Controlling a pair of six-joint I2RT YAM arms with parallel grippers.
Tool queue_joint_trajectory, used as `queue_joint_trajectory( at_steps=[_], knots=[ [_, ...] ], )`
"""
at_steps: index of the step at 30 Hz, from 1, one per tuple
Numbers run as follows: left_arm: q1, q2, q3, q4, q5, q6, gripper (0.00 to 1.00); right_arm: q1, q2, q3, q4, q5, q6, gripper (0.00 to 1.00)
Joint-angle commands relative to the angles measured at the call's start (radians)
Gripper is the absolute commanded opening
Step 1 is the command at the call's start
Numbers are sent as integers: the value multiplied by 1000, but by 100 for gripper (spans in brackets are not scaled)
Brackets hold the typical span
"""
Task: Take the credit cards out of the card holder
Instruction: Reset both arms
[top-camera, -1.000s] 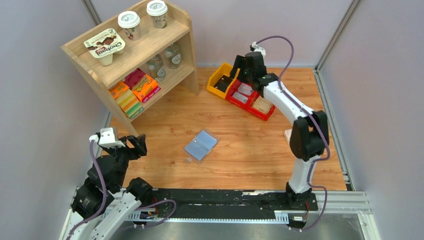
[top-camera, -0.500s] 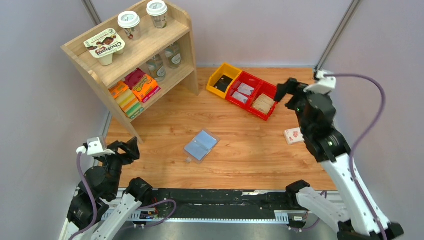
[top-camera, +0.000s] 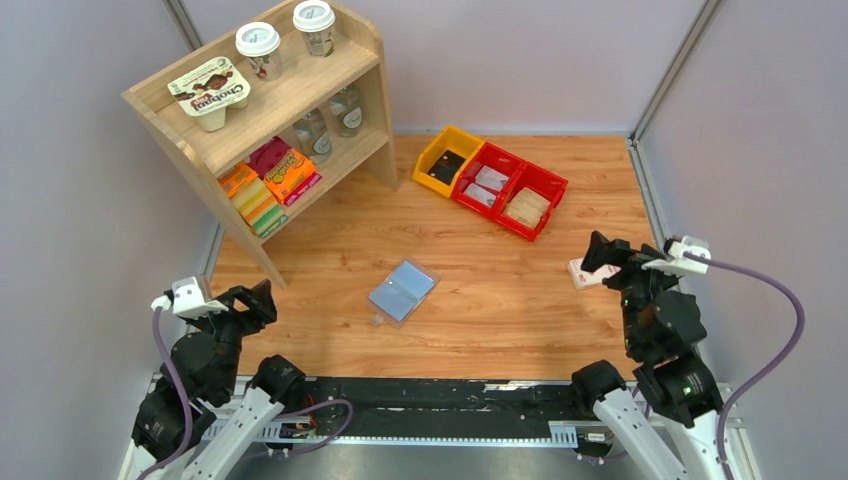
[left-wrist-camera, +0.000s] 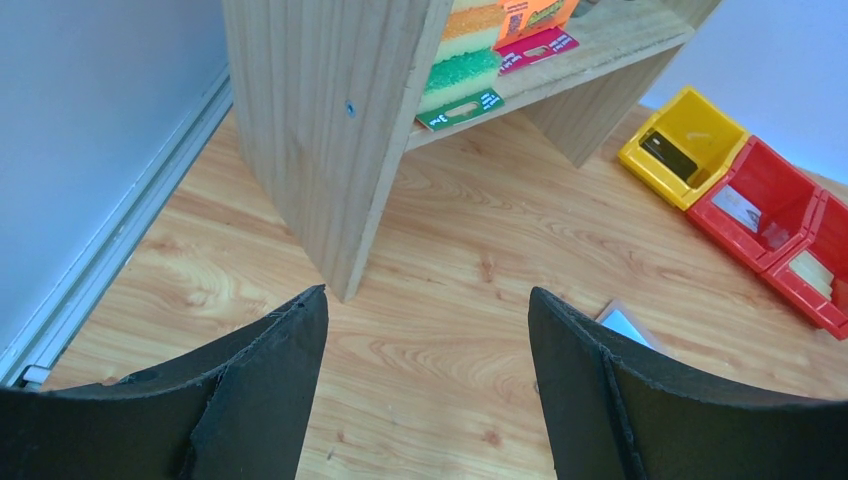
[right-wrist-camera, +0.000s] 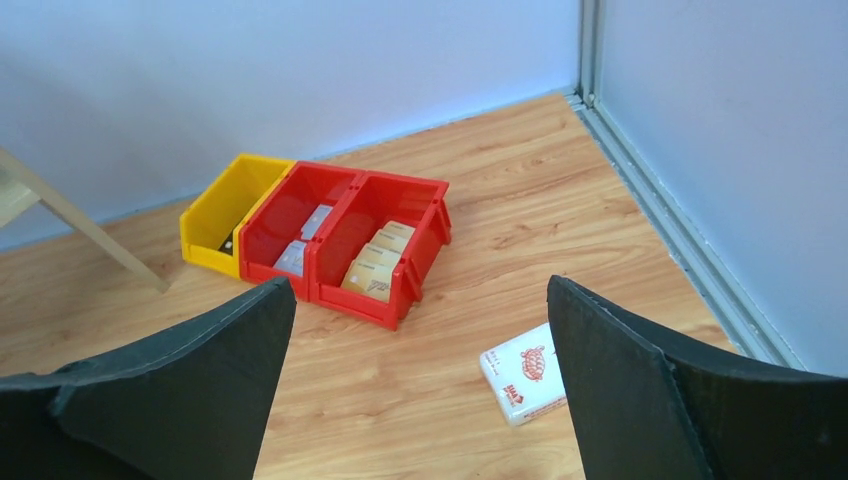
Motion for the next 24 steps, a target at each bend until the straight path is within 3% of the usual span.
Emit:
queue_joint_trajectory(
  at_steps=[1, 13, 24],
  knots=[
    [5, -42, 28, -24, -19, -23, 81, -2, -119, -45, 56, 64, -61, 100],
    [5, -42, 10, 0, -93, -6, 81, -3, -237, -111, 131, 141, -95, 100],
    [5, -42, 11, -10, -124, -17, 81, -9, -237, -106, 130, 141, -84, 100]
  ],
)
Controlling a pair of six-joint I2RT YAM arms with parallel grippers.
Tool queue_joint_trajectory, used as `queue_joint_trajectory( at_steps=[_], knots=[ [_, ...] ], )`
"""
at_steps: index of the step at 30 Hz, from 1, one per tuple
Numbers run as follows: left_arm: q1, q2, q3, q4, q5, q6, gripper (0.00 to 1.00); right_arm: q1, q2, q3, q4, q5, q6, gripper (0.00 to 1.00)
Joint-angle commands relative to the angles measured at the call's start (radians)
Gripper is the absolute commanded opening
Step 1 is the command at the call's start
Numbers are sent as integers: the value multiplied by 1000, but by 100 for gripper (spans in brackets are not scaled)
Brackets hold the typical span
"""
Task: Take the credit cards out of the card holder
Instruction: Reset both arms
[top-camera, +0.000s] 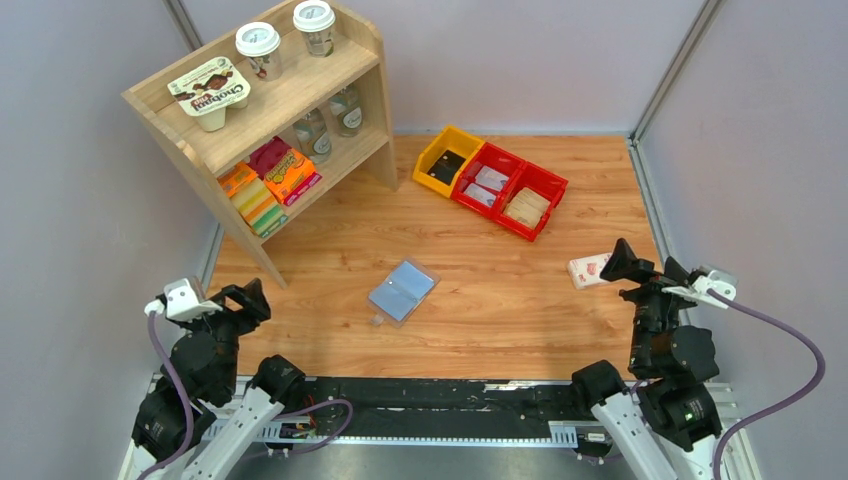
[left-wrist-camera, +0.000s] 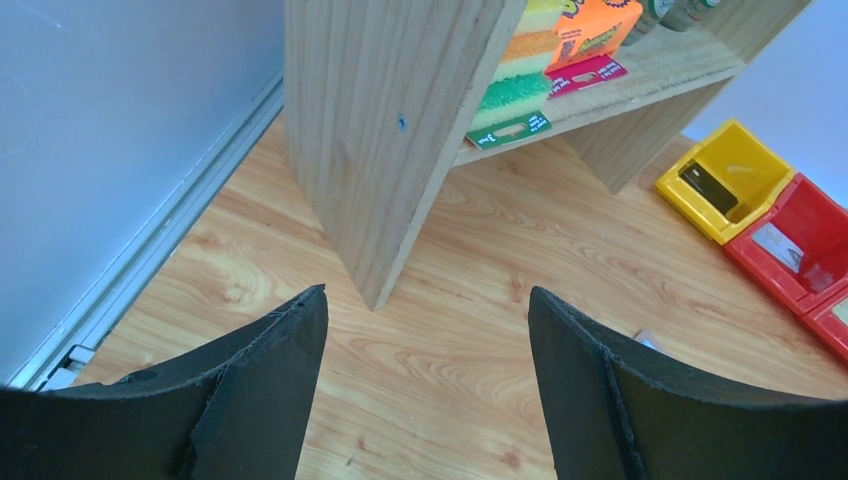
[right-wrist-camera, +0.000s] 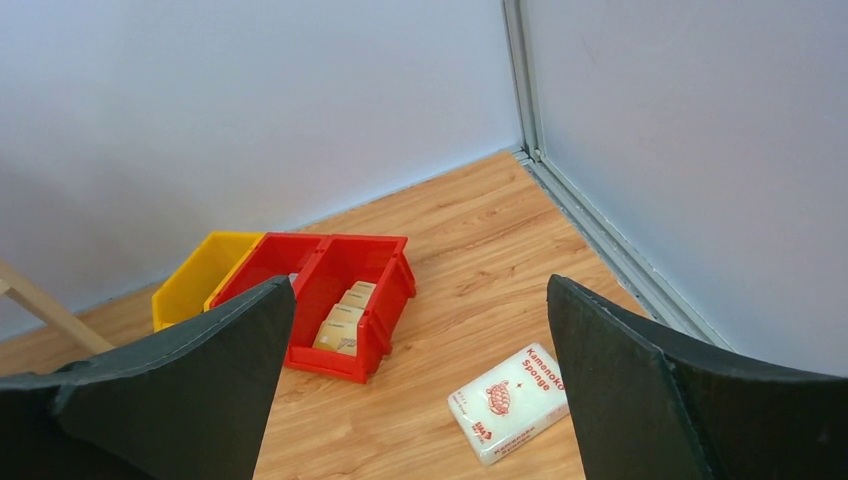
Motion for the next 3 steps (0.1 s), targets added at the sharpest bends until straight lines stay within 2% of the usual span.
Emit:
queue_joint_trajectory(
  at_steps=[1, 3],
  knots=[
    [4, -43, 11, -3, -30, -4, 81, -4, -7, 4, 41, 11, -10, 100],
    [4, -42, 11, -4, -35, -7, 81, -6, -12, -2, 44, 12, -12, 100]
  ],
)
